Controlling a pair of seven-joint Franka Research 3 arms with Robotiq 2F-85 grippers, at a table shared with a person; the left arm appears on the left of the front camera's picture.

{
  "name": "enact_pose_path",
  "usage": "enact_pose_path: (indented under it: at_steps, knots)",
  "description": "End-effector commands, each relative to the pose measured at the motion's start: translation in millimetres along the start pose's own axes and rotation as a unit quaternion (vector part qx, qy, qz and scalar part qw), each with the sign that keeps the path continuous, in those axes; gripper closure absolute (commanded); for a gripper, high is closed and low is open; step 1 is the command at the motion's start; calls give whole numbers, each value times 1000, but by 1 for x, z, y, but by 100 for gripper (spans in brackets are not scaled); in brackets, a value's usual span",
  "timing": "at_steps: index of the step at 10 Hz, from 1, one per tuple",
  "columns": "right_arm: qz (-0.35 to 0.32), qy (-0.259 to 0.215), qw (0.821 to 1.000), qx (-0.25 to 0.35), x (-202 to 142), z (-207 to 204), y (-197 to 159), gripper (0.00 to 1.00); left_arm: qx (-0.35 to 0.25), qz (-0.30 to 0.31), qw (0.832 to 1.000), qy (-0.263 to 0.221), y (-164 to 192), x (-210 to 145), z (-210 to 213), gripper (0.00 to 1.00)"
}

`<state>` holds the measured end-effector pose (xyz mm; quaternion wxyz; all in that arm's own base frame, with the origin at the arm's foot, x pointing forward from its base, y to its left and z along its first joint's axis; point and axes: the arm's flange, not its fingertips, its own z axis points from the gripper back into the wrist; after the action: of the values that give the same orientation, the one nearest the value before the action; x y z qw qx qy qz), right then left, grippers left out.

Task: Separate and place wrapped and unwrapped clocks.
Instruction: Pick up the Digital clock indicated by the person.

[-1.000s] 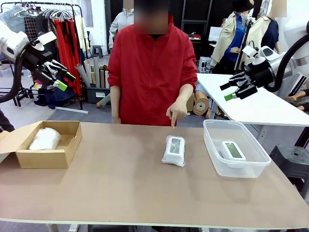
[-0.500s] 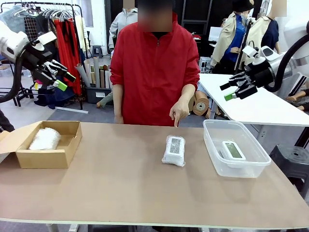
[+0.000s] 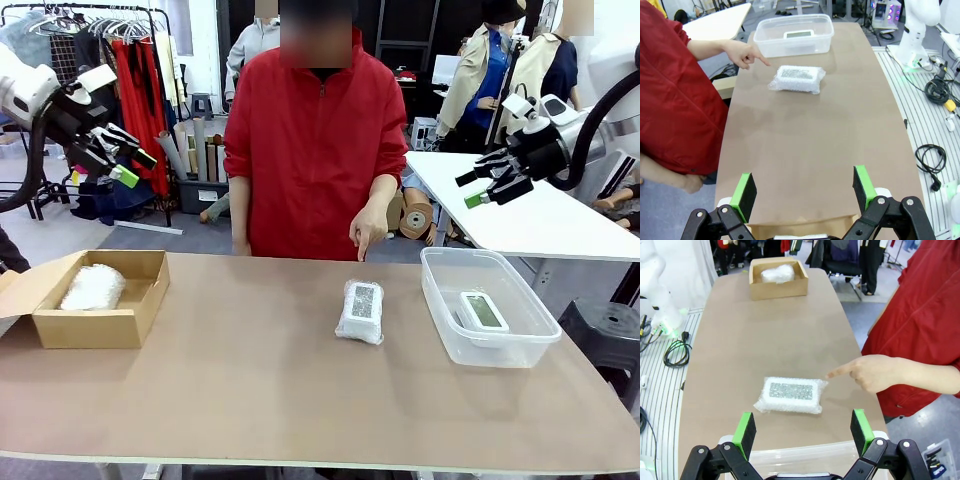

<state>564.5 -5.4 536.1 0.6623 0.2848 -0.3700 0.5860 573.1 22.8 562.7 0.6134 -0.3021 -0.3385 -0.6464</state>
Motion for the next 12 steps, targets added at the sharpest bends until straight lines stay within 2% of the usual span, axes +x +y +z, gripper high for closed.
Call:
enact_pose_path:
  at_steps: [1,12]
  knots:
    - [10,-1,1000,0,3,1,1,0,-4,-7,1000,2,-1,-1,-1,0]
    - [10,-1,1000,0,3,1,1,0,0,0,1000,0,0,0,0,0]
